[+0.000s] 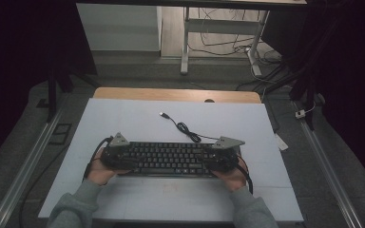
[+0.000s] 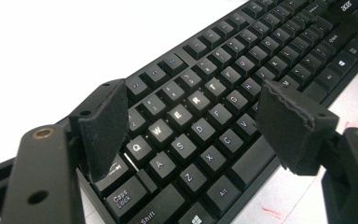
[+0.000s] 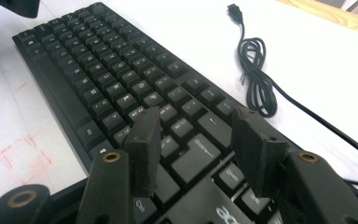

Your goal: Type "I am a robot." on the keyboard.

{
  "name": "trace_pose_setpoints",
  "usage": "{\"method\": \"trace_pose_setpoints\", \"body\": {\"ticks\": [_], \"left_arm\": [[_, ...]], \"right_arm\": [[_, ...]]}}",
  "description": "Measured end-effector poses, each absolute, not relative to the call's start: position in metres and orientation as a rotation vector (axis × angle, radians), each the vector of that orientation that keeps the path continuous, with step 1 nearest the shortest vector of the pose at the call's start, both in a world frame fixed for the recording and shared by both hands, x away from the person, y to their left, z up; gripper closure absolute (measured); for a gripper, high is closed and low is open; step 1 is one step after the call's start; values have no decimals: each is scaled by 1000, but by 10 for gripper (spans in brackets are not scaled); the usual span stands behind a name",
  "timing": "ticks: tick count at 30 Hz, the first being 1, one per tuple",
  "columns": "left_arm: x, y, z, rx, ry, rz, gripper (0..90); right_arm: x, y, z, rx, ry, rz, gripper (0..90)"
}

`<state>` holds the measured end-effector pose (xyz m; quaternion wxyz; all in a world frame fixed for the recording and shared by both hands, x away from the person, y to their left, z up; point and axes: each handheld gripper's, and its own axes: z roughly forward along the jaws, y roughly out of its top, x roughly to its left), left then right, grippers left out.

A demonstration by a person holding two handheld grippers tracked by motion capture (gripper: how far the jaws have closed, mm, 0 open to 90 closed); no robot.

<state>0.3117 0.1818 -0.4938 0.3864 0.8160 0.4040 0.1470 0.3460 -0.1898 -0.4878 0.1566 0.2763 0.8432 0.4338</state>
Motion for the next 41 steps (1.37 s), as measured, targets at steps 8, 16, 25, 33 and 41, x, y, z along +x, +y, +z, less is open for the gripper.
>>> {"method": "trace_pose_setpoints", "body": {"ticks": [8, 16, 25, 33, 41], "left_arm": [[296, 191, -497, 2057, 1034, 396, 258], [278, 206, -500, 2034, 1039, 416, 258], [263, 218, -505, 2024, 1051, 418, 257], [263, 218, -507, 2027, 1060, 413, 255], [264, 219, -507, 2025, 1065, 412, 253]], "right_arm": [[335, -214, -485, 822, 2373, 1232, 518], [318, -249, -491, 865, 2342, 1210, 477], [298, -290, -500, 928, 2290, 1199, 427], [299, -294, -499, 917, 2289, 1216, 414], [299, -294, -497, 913, 2287, 1217, 408]]}}
